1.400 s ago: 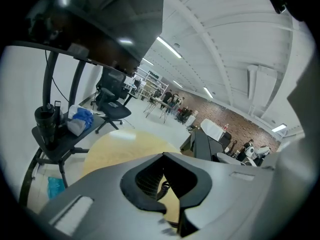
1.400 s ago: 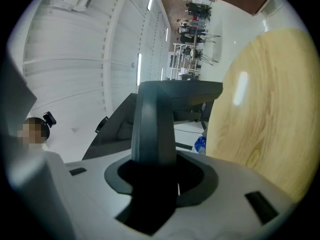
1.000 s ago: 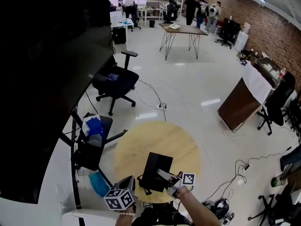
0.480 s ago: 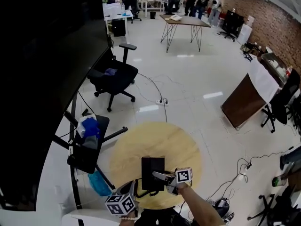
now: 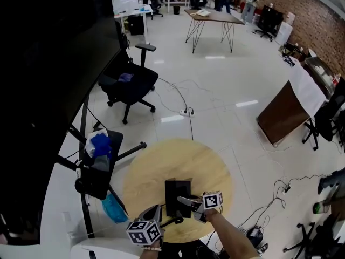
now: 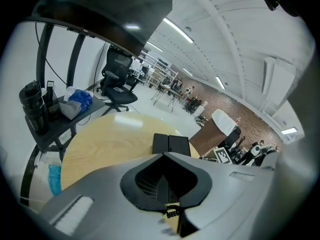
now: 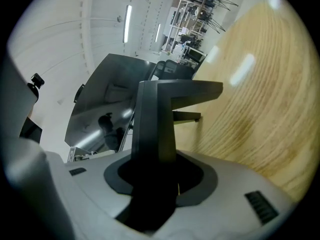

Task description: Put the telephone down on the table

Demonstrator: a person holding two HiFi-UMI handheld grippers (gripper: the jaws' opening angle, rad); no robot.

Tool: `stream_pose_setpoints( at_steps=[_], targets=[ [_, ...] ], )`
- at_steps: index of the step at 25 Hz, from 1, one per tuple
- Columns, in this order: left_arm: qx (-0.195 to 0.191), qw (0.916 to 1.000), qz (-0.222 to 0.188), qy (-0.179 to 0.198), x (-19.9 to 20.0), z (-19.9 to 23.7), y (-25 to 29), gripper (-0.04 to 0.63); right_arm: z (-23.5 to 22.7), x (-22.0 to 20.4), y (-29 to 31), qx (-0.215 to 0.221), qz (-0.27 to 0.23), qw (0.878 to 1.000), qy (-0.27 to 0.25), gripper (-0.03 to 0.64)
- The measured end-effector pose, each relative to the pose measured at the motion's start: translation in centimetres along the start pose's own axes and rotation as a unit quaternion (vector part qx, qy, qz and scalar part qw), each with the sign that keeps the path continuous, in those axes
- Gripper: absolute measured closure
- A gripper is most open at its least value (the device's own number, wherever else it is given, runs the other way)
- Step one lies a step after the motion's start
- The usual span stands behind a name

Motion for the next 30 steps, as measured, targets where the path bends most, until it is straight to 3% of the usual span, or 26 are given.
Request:
stream_pose_setpoints(
  at_steps=[7,18,30],
  targets=[
    [0.007,0.9999,0.007,-0.006,-0.4,-0.1,0.4,0.611,-0.6,0.0,-0.3,-0.01,0.02,0.999,-0.029,0.442],
    [0.006,0.9999,0.01,-0.012,-0.8,-0.4,0.6,0.611,-0.2,0.2,-0.8,-0.095,0.038,0.991,-0.092,0.397],
    [0.002,0.9998,0.014,-0.012,-0.9,-0.4,0.4,0.611,0.1,0.6,-0.9,-0.135,0.051,0.98,-0.138,0.359]
  ],
)
Point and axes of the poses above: the fingertips, and each gripper's own axes: y forward along the fingers, z to its left, x out of its top, the point moved 10 cm from there along -y, backward along the fingers, and after that the axes turned 8 degrees about -z, right-handed, at the moved point
